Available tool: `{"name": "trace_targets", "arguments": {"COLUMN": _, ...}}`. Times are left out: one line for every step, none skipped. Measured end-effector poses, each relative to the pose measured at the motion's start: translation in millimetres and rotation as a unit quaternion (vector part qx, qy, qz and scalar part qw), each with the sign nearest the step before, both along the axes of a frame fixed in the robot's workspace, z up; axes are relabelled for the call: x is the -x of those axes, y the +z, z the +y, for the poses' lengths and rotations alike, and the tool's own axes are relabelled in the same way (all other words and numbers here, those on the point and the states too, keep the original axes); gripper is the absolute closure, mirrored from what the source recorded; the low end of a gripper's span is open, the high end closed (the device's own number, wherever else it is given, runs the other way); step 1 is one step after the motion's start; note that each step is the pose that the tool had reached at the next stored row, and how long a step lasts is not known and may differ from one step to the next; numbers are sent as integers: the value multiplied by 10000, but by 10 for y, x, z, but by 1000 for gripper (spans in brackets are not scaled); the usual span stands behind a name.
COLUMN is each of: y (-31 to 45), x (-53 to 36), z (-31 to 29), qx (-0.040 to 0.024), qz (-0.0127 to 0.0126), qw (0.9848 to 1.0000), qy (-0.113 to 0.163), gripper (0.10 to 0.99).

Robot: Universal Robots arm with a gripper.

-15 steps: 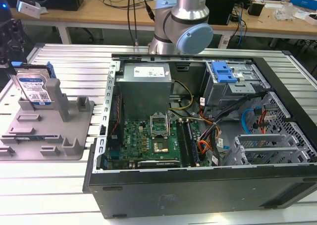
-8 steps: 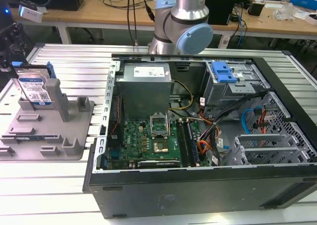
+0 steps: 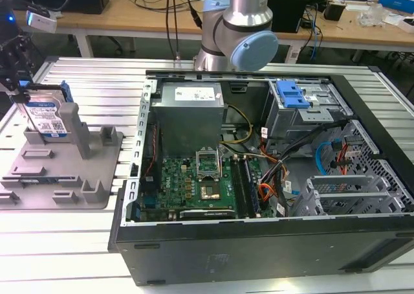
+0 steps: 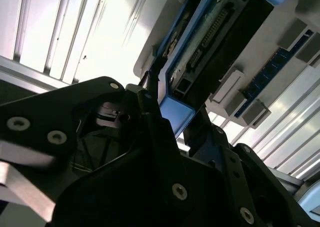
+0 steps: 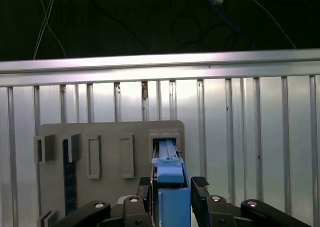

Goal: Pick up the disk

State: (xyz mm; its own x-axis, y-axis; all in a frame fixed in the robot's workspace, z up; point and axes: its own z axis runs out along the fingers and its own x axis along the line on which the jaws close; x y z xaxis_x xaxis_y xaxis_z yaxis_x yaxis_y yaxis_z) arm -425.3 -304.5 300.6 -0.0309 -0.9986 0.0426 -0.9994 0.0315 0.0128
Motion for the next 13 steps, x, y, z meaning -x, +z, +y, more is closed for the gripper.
{"name": "trace_targets", "arguments": {"y": -7, "x": 0, "z": -1, "qx": 0, "qz": 0, "qw": 10000, "qy": 4, "gripper": 631}}
{"name": "trace_targets", "arguments": {"y": -12, "x": 0, "z": -7, "qx": 0, "qz": -1, "qw": 10000, "qy": 5, "gripper": 631}}
{"name": "trace_targets", "arguments": {"y": -12, "x": 0, "z": -8, "qx": 0, "qz": 0, "qw": 10000, "qy": 5, "gripper": 631}}
{"name": "trace_targets", "arguments": {"y": -12, "x": 0, "z": -9, "qx": -2, "qz": 0, "qw": 10000, "qy": 5, "gripper": 631}}
{"name": "trace_targets", "arguments": {"y": -13, "x": 0, "z": -11, "qx": -3, "qz": 0, "qw": 10000, "qy": 6, "gripper": 631}}
{"name": "trace_targets", "arguments": {"y": -13, "x": 0, "z": -13, "qx": -3, "qz": -1, "qw": 10000, "qy": 6, "gripper": 631}}
{"name": "trace_targets", "arguments": {"y": -14, "x": 0, "z": -16, "qx": -3, "qz": -1, "qw": 10000, "qy": 6, "gripper": 631}}
{"name": "trace_targets", "arguments": {"y": -15, "x": 0, "z": -19, "qx": -3, "qz": -1, "qw": 10000, "qy": 6, "gripper": 631}}
{"name": "trace_targets", "arguments": {"y": -18, "x": 0, "z": -21, "qx": -3, "qz": 0, "qw": 10000, "qy": 5, "gripper": 631}}
{"name": "trace_targets", "arguments": {"y": -20, "x": 1, "z": -21, "qx": -2, "qz": 1, "qw": 10000, "qy": 5, "gripper": 631}}
{"name": "trace_targets", "arguments": {"y": -22, "x": 1, "z": -21, "qx": -3, "qz": 1, "qw": 10000, "qy": 5, "gripper": 631}}
{"name": "trace_targets", "arguments": {"y": -26, "x": 0, "z": -21, "qx": -3, "qz": 0, "qw": 10000, "qy": 6, "gripper": 631}}
{"name": "trace_targets", "arguments": {"y": -29, "x": 0, "z": -21, "qx": -3, "qz": 0, "qw": 10000, "qy": 6, "gripper": 631}}
